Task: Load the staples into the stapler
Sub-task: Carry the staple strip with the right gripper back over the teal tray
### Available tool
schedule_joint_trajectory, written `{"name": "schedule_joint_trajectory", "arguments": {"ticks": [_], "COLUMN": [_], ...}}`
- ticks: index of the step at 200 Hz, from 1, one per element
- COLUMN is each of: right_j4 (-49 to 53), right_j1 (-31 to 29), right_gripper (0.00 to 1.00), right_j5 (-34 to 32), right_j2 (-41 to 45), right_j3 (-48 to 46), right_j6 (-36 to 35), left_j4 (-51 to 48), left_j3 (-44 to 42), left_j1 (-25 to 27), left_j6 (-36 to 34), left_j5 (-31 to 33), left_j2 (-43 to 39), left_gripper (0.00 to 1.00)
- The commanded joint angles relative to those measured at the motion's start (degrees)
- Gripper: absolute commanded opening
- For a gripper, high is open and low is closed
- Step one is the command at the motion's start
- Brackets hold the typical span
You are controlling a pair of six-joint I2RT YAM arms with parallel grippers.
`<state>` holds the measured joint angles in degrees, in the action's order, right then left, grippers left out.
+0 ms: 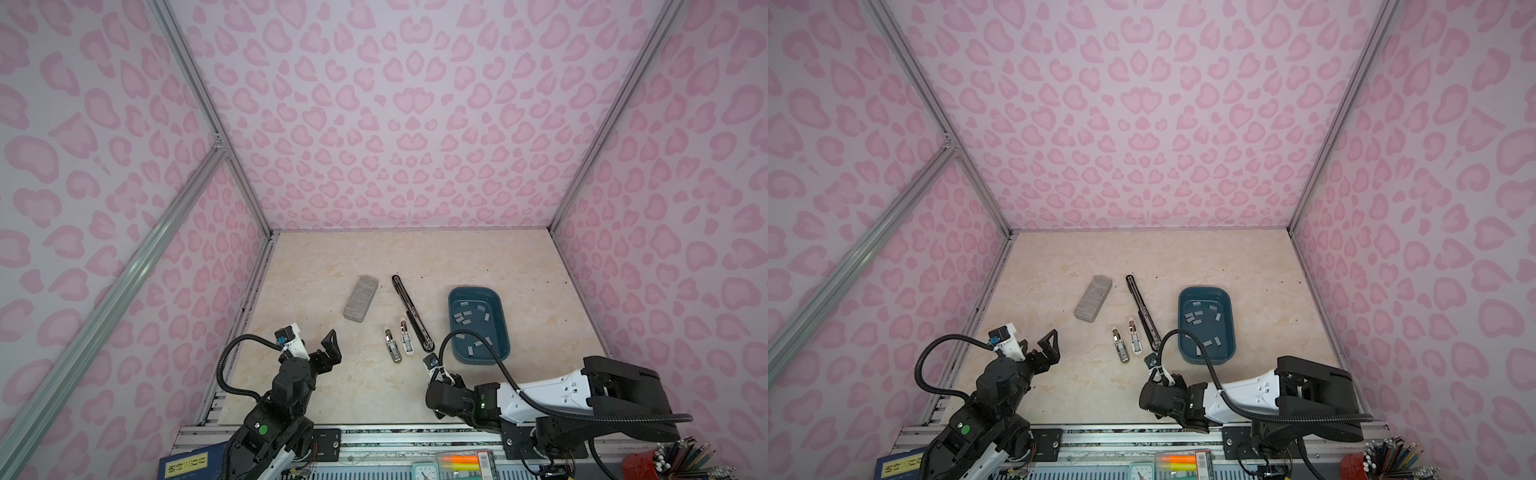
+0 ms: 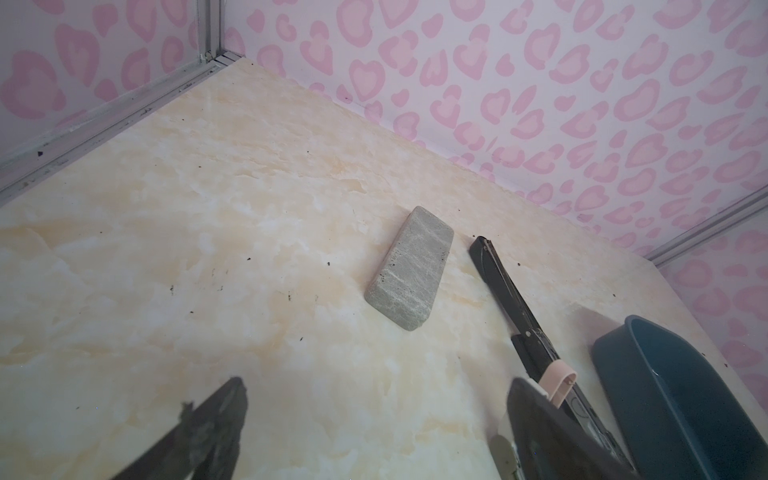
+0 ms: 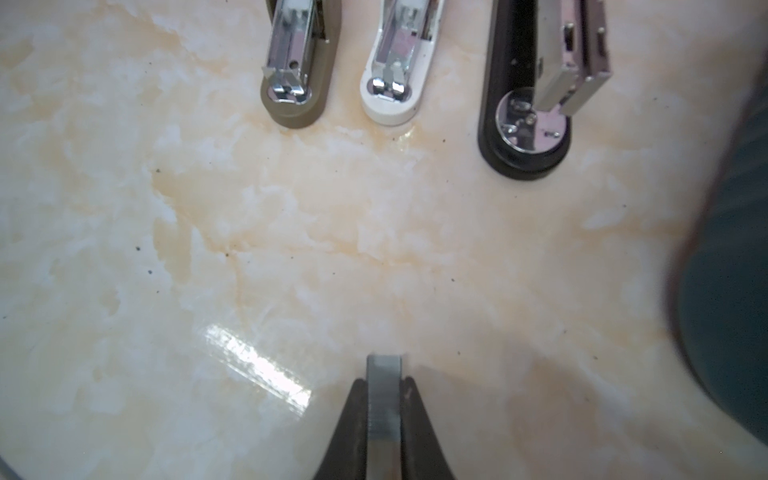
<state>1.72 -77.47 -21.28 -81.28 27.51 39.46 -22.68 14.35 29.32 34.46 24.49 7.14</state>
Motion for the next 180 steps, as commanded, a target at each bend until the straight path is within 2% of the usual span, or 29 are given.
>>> {"name": "schedule_joint_trajectory", "arguments": {"ticks": [1,55,106,148,180], "right_j4": [3.41,8.70,11.81,15.86,13.55], "right_j1": [0.30,1.41,8.96,21.65,36.27], "right_gripper": [0.13,0.12,0.04,0.09,0.10], "right_j5": [-2.03,-5.46,-8.86,-6.93,2.54], "right_j2": [1.26,9.85,18.54,24.62,22.62], "right_j3": [1.27,4.58,6.50,7.43,7.21], "right_j6": [-0.22,-2.54,-2.11,-2.12,-3.39], "left_j4": [0.09,-0.13,0.12,1.06,2.57], "left_j3": [-0.20,-0.05,-0.12,-0.24,0.75], "left_j1": [-0.05,-0.05,-0.05,-0.05,-0.05], "left_j6": [0.72,0.87,0.70,0.61,0.19], "left_j5": [0.97,1.00,0.54,1.28,2.82], "left_j2": [-0.02,0.01,0.09,1.88,6.51], "left_gripper": [0.99,1.00,1.00,0.98,0.97]}}
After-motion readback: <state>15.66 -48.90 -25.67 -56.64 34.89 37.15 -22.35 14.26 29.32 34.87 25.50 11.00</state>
